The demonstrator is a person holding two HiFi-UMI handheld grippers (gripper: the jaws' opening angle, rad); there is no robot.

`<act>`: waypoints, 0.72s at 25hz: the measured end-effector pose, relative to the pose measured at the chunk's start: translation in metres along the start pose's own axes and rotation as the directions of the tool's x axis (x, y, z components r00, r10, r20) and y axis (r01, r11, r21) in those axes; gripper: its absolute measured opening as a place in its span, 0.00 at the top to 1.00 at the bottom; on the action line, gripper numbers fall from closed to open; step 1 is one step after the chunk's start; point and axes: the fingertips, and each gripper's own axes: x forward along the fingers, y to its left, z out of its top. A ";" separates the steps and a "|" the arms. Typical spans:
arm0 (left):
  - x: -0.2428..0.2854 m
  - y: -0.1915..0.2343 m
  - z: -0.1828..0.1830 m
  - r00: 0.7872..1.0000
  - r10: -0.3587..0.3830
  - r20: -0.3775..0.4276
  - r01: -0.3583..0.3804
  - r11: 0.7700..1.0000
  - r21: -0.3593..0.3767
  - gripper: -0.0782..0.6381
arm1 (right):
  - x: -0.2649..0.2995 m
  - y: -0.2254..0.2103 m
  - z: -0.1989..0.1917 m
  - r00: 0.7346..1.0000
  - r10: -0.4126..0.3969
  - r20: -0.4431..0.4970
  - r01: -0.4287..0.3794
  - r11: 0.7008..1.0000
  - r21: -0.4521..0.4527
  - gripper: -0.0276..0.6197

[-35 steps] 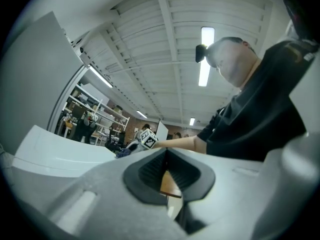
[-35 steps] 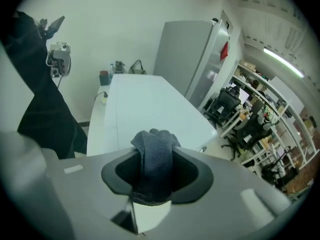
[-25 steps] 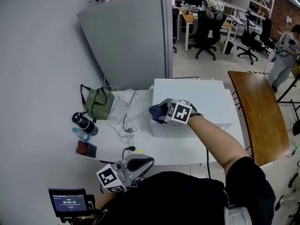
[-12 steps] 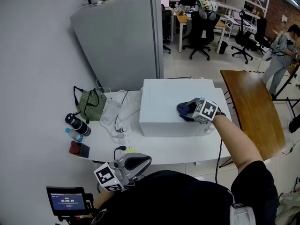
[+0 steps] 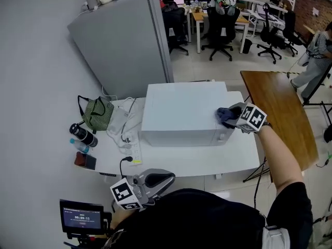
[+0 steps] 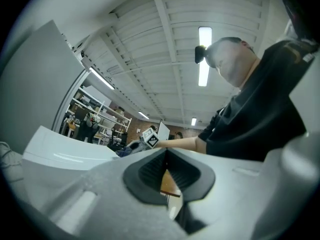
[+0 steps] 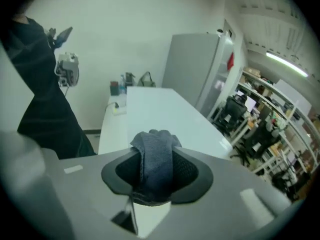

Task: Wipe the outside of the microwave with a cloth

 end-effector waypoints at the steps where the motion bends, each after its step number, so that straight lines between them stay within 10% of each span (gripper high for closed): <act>1: -0.009 0.002 -0.001 1.000 0.007 0.008 -0.007 1.000 0.004 0.89 | 0.016 0.018 0.034 0.998 0.031 0.057 -0.029 0.999 -0.032 0.74; 10: -0.153 0.029 0.018 0.992 0.119 0.031 -0.120 0.992 0.043 0.89 | 0.214 0.166 0.264 0.978 0.189 0.086 -0.160 0.950 -0.267 0.74; 18: -0.159 0.037 0.019 0.990 0.138 0.031 -0.140 0.989 0.043 0.89 | 0.196 0.142 0.210 0.986 0.166 0.022 -0.155 0.953 -0.261 0.74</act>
